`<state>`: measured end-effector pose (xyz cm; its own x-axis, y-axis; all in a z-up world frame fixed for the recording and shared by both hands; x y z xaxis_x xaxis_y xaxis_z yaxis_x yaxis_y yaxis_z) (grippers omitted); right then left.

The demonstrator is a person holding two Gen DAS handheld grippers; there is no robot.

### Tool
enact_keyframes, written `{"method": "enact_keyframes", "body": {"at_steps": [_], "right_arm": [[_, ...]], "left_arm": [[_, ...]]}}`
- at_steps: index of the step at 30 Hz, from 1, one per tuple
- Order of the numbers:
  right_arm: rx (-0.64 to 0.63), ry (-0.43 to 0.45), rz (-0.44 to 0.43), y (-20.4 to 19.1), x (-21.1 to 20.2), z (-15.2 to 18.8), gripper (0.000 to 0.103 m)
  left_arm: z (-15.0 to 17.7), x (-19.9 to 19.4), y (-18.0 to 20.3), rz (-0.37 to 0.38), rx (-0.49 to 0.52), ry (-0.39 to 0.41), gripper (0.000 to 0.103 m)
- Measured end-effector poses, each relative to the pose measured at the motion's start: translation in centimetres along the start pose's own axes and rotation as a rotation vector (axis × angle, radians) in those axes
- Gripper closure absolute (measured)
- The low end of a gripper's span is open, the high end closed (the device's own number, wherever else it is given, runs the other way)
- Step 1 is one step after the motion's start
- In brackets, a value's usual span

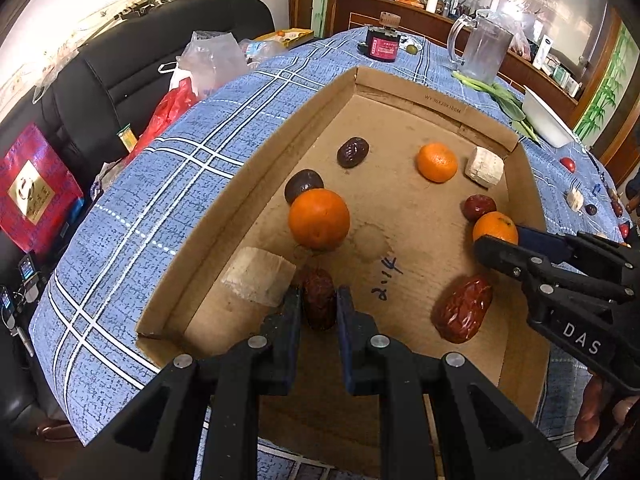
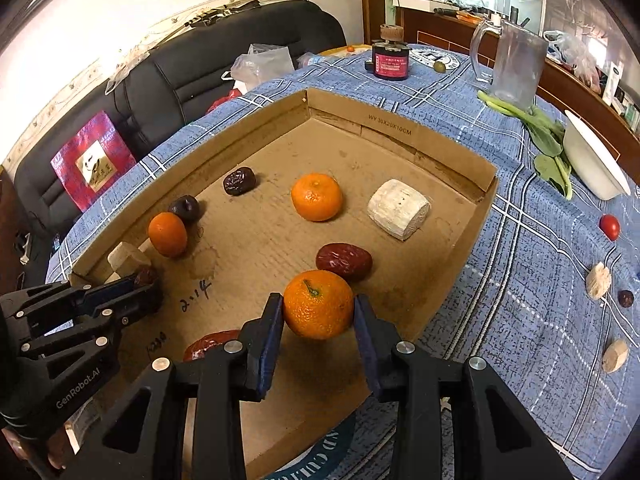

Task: Organize fruits
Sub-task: 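Carry the orange and red date into the cardboard tray and open both tools, then lift both open tools out of the tray back over the table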

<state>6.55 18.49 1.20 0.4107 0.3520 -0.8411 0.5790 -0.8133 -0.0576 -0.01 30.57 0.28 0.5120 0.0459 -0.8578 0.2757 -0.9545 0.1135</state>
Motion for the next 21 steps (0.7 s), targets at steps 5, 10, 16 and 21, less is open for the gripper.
{"method": "enact_keyframes", "body": {"at_steps": [5,10,16,21], "right_arm": [[0.000,-0.001,0.007,0.0,-0.3,0.1,0.063],[-0.008,0.005,0.019,-0.2,-0.9,0.4,0.063],[-0.035,0.033,0.055,-0.7,-1.5,0.5,0.049],[-0.014,0.049,0.064,-0.5,-2.4,0.6,0.049]], "left_arm": [[0.3,-0.6,-0.1,-0.022,0.001,0.009,0.066],[0.6,-1.4,-0.5,-0.034,-0.006,0.027,0.058],[0.9,-2.3,-1.0,-0.046,-0.016,0.035,0.056],[1.1,-3.2,-1.3,-0.048,-0.014,0.050,0.055]]}}
Point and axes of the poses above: each gripper's, at about its wrist camera, not at the fingertips, and x roughly the way its jaws point, y to its right, z to its underside, the point moved 2 cm from there along x, roughly the way its jaws point, and after that the axes turned 3 degrees about z, right-handed, at the moved point
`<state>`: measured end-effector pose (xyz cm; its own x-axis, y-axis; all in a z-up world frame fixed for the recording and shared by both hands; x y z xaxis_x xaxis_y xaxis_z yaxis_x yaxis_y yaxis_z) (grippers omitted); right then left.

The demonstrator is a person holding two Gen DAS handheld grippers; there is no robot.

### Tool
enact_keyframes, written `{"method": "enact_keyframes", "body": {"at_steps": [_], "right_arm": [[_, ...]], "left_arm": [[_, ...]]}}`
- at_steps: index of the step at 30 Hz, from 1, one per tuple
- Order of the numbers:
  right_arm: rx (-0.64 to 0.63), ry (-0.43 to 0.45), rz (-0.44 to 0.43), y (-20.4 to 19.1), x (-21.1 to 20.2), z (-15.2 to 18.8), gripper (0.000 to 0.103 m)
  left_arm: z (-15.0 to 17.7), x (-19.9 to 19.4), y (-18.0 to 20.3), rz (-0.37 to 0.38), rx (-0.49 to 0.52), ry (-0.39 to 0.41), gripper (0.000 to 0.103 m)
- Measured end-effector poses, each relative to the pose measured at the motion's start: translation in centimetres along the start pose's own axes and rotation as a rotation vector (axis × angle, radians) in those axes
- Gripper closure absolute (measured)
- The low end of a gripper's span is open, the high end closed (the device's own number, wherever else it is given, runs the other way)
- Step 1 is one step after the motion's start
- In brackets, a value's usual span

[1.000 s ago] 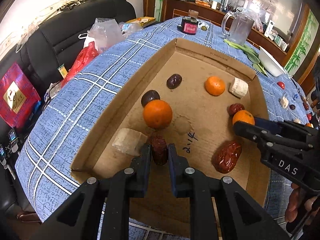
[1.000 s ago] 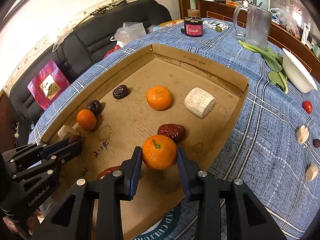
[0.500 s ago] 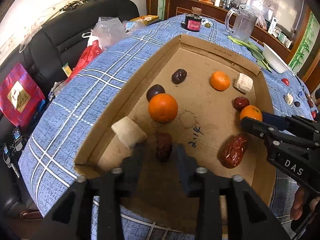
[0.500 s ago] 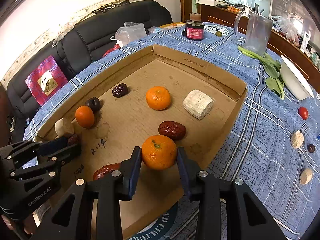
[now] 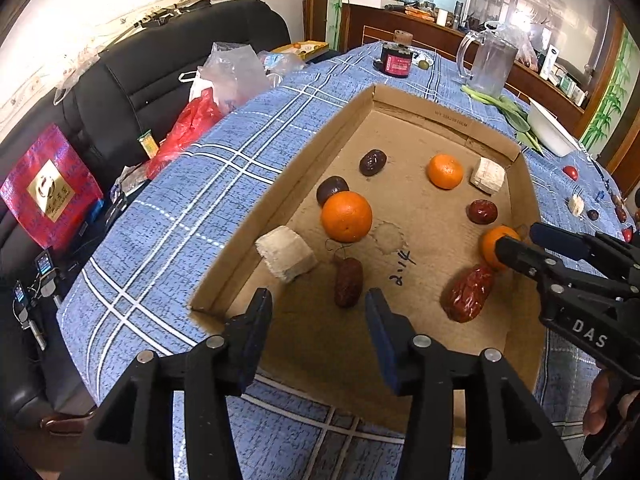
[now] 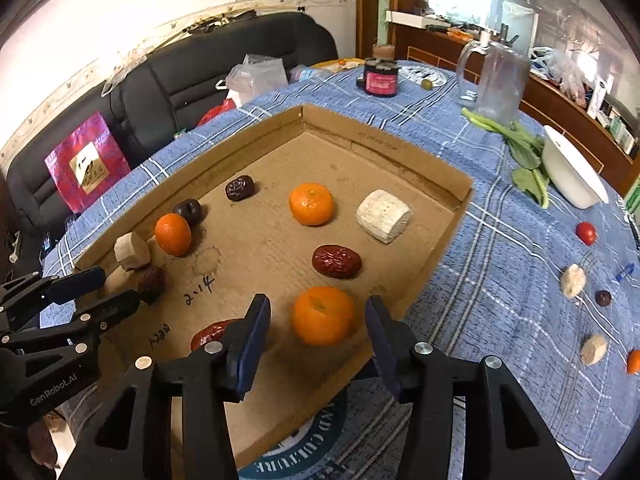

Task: Organize fruits
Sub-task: 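Lift both open tools out of the tray back over the table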

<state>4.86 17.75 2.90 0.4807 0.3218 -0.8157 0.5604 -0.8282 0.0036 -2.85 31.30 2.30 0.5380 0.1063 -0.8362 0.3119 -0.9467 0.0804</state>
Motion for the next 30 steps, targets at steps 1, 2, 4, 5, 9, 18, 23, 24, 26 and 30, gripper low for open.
{"method": "enact_keyframes", "body": {"at_steps": [1,2,4,5,9,18,23,24,26,30], "right_arm": [[0.001,0.000,-0.006,0.1,-0.4,0.1,0.049],[0.001,0.002,-0.010,0.2,-0.8,0.3,0.049],[0.003,0.006,-0.007,0.4,-1.9,0.8,0.047],[0.006,0.004,-0.010,0.5,-2.2,1.1,0.047],[0.044,-0.001,-0.013,1.8,-3.9,2.8,0.045],[0.183,-0.015,0.038,7.3,-7.3,7.8,0.045],[0.290,-0.014,0.087,11.8,-9.1,10.9,0.045],[0.309,-0.015,0.096,12.7,-9.4,11.4,0.045],[0.364,-0.013,0.120,15.0,-10.1,12.6,0.045],[0.446,-0.012,0.156,18.9,-10.8,14.2,0.045]], "left_arm": [[0.1,-0.3,0.0,0.000,0.000,0.004,0.055],[0.1,-0.4,0.0,0.001,0.000,0.007,0.055],[0.1,-0.8,0.0,0.001,0.002,0.017,0.055],[0.2,-1.2,0.2,-0.005,0.004,0.026,0.054],[0.4,-2.3,1.1,-0.011,0.020,0.061,0.047],[-0.1,-3.4,7.5,0.059,0.119,0.091,0.043],[-0.1,-3.0,12.4,0.104,0.204,0.088,0.036],[-0.1,-2.8,13.2,0.110,0.220,0.087,0.036],[0.1,-2.5,15.4,0.129,0.258,0.078,0.036],[0.3,-1.7,18.4,0.151,0.299,0.053,0.036]]}}
Point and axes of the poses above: each gripper's, at about its wrist camera, not at the fingertips, and x roughly the way its jaws point, y to its right, z to its underside, the point moved 2 cm from there along x, roughly the way its jaws point, and after that the axes turned 3 degrees about z, right-handed, at the moved point
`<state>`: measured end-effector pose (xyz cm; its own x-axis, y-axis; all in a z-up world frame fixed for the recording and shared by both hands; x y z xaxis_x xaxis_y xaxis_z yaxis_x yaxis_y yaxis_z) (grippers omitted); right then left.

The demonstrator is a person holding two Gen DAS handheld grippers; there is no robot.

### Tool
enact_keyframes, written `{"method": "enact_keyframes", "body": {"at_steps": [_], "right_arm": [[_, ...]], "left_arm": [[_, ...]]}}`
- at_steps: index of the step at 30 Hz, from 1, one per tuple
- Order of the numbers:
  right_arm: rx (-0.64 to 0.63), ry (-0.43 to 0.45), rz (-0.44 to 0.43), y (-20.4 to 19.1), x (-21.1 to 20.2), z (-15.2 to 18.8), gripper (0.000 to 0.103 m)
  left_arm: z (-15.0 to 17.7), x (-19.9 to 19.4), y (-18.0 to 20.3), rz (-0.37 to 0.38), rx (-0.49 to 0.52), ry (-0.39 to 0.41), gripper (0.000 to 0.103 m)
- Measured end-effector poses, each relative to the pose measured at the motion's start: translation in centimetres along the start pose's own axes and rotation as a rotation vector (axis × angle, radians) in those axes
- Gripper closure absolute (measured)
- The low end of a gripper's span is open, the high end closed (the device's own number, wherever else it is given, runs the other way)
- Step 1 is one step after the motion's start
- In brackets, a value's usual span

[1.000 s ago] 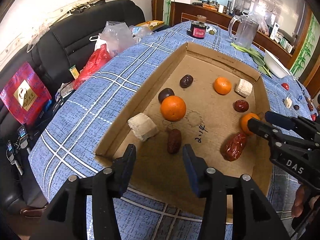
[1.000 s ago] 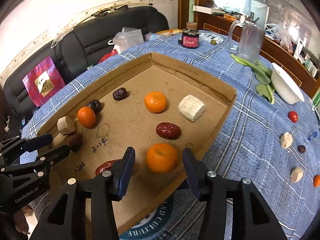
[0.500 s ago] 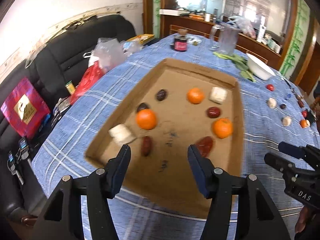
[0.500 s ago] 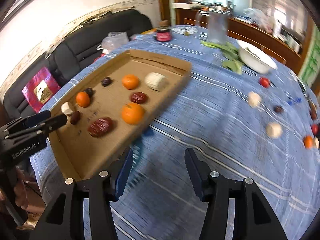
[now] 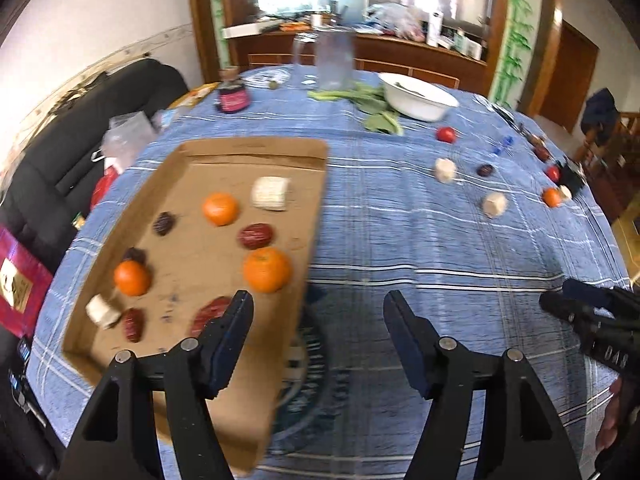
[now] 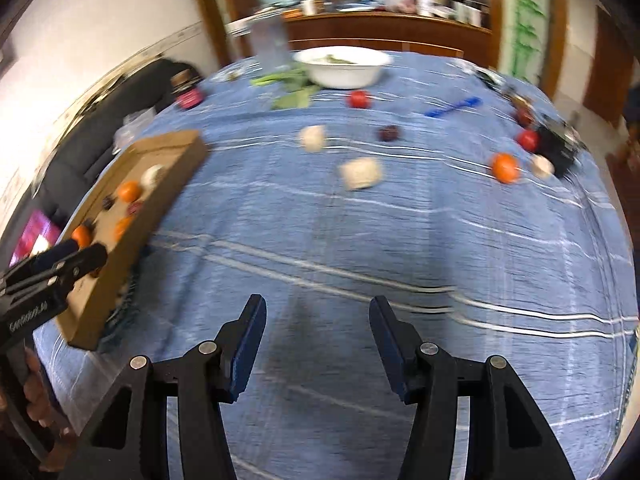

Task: Organize fruits
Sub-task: 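Lift both open tools out of the tray back over the table, then grasp a beige cylinder cake with the right tool while the left tool grasps a round beige cake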

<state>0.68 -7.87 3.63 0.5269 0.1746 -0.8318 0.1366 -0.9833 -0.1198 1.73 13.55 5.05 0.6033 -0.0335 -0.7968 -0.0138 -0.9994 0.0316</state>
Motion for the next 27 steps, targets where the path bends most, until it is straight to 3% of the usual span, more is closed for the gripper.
{"method": "enact_keyframes", "body": {"at_steps": [6,7,11,16,17,18,27], "right_arm": [[0.061,0.035,0.032,3.9,0.8,-3.1,0.045],[0.055,0.040,0.025,4.1,1.4,-4.2,0.041],[0.019,0.033,-0.002,3.3,4.2,-6.9,0.035],[-0.043,0.010,-0.008,1.9,8.3,-8.3,0.035],[-0.054,0.011,-0.002,1.7,8.7,-8.3,0.040],[-0.076,0.010,0.015,1.6,9.1,-8.3,0.067],[-0.047,0.058,0.013,4.6,6.9,-6.9,0.069]], "left_arm": [[-0.6,1.5,2.6,0.001,0.033,-0.033,0.036],[-0.8,1.7,2.7,-0.001,0.035,-0.037,0.036],[-2.2,2.8,3.3,-0.017,0.047,-0.048,0.036],[-4.5,4.6,3.8,-0.044,0.057,-0.056,0.036],[-5.2,5.2,4.0,-0.044,0.054,-0.058,0.036],[-5.8,5.8,4.3,-0.041,0.050,-0.062,0.036],[-11.3,12.1,10.2,0.044,0.059,-0.083,0.036]]}}
Point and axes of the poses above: each gripper's, at about its wrist camera, not at the fingertips, and x roughly the way its jaws point, y to its right, z to its underside, the point moved 2 cm from there along x, roughly the way its jaws point, and after that the axes turned 3 degrees about z, right-handed, at the moved point
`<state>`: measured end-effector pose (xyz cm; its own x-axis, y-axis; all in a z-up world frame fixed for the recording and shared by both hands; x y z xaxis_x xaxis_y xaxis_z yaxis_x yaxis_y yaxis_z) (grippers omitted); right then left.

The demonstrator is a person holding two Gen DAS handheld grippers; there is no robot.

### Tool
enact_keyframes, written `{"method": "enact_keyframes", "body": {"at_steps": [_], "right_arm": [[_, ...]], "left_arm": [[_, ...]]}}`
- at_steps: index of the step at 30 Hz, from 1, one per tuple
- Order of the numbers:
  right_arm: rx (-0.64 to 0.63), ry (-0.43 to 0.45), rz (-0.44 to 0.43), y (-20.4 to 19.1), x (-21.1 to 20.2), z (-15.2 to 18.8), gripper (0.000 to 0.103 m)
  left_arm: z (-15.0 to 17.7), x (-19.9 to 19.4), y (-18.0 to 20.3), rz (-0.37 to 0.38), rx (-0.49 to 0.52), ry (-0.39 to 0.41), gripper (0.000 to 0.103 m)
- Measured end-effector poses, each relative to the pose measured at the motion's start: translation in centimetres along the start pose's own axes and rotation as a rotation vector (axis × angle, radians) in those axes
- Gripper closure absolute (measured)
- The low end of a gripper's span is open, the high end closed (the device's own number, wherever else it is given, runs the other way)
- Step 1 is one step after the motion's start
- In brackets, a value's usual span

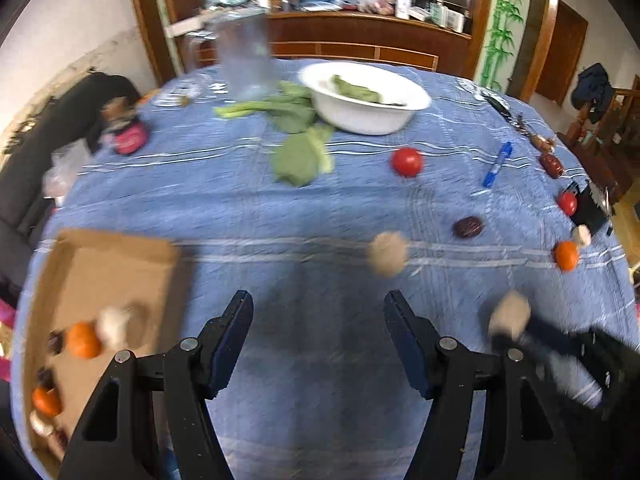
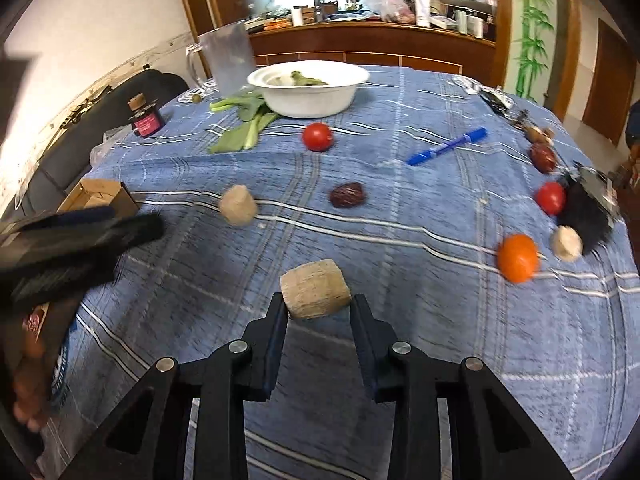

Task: Organize fruits
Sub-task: 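Grasp a beige cylinder cake with the right tool while the left tool grasps a round beige cake, then carry both beige cakes into the cardboard tray and open both tools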

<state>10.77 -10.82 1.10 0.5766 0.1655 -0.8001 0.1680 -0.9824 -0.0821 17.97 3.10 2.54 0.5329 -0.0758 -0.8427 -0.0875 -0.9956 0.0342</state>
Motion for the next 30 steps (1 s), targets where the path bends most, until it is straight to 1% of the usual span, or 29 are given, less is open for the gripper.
{"method": "enact_keyframes", "body": {"at_steps": [2,5,7,8,11,14,16,20,25,30], "right_arm": [[0.007,-0.009,0.008,0.9,-0.3,0.6,0.069],[0.031,-0.020,0.007,1.9,-0.3,1.1,0.069],[0.050,-0.019,-0.001,2.3,-0.4,1.2,0.069],[0.056,-0.015,-0.004,2.4,-0.5,1.2,0.069],[0.065,0.005,-0.004,2.3,-1.0,1.2,0.069],[0.076,0.015,0.000,2.3,-1.4,1.2,0.069],[0.083,0.019,0.007,2.3,-1.7,1.2,0.069],[0.081,0.024,0.021,2.2,-3.0,1.8,0.069],[0.077,0.013,0.044,1.8,-4.3,3.5,0.069],[0.069,-0.006,0.048,0.8,-5.5,5.4,0.069]], "left_arm": [[-1.1,1.9,1.3,0.028,-0.005,-0.020,0.036],[-2.0,3.9,2.6,0.040,0.000,-0.027,0.037],[-2.1,5.3,2.9,0.073,-0.002,-0.036,0.072],[-2.1,5.4,2.8,0.080,-0.005,-0.021,0.076],[-1.8,5.1,2.4,0.107,-0.023,-0.028,0.076],[-1.1,3.5,1.7,0.140,-0.033,-0.025,0.076],[-0.2,2.1,1.4,0.148,-0.020,-0.015,0.076],[3.1,-1.2,0.9,0.161,0.023,-0.014,0.076],[6.3,-4.0,-0.6,0.189,0.009,-0.019,0.076],[8.7,-6.5,-1.9,0.179,0.002,-0.005,0.076]]}}
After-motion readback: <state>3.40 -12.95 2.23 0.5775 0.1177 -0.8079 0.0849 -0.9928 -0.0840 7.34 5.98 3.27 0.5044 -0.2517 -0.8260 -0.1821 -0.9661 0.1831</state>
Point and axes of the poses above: each gripper's, at about its wrist camera, not at the fingertips, and x roughly the way its jaws point, y to its right, z to its underside, the point moved 2 cm from there along x, roughly the way its jaws point, and after that the axes turned 3 degrees about z, right-handed, at the moved point
